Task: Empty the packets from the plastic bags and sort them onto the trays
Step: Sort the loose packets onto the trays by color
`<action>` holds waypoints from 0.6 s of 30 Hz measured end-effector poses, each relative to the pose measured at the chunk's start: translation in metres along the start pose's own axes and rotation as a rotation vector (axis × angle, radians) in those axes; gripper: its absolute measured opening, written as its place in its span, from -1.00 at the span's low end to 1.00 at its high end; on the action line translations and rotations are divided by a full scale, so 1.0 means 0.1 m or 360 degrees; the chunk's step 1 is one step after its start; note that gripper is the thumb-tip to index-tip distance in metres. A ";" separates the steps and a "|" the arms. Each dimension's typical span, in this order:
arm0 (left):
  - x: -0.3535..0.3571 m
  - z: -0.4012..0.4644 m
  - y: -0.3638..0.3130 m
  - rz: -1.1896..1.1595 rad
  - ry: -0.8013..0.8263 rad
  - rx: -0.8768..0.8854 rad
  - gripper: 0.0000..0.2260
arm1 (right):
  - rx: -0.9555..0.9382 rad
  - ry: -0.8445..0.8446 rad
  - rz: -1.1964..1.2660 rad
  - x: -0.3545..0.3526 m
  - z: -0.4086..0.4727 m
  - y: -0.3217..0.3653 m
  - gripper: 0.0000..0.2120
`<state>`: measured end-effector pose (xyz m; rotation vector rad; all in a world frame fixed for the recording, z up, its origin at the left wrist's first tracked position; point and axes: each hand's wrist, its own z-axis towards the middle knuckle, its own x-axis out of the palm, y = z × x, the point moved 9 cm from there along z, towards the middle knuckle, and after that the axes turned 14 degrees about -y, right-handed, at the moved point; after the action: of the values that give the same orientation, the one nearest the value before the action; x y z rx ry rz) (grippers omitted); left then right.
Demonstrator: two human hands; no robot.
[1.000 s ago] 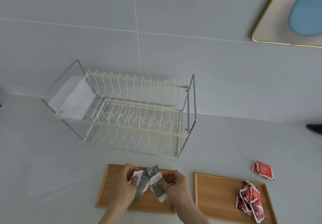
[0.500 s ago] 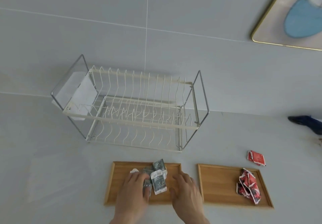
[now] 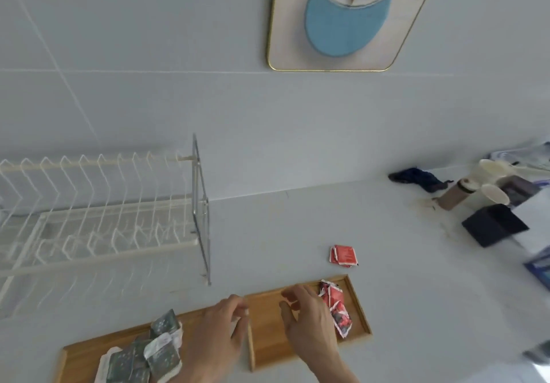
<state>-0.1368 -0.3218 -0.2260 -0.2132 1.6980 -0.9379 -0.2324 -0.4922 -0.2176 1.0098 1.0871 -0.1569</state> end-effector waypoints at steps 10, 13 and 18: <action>1.23 0.69 -1.11 -0.0097 0.0135 -0.0239 -0.79 | 0.0533 0.0020 -0.0122 -0.74 1.17 -1.71 -0.76; 1.52 0.88 -1.26 -0.0074 0.0201 -0.0320 -0.73 | 0.0623 0.0071 -0.0101 -0.71 1.43 -1.99 -0.67; 1.87 1.11 -1.38 -0.0053 0.0278 -0.0456 -0.62 | 0.0711 0.0189 -0.0063 -0.51 1.71 -2.12 -0.58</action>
<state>-0.1493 -0.5740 -0.2770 -0.3589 1.9951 -0.7516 -0.2633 -0.7582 -0.2900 1.4106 1.2087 -0.3880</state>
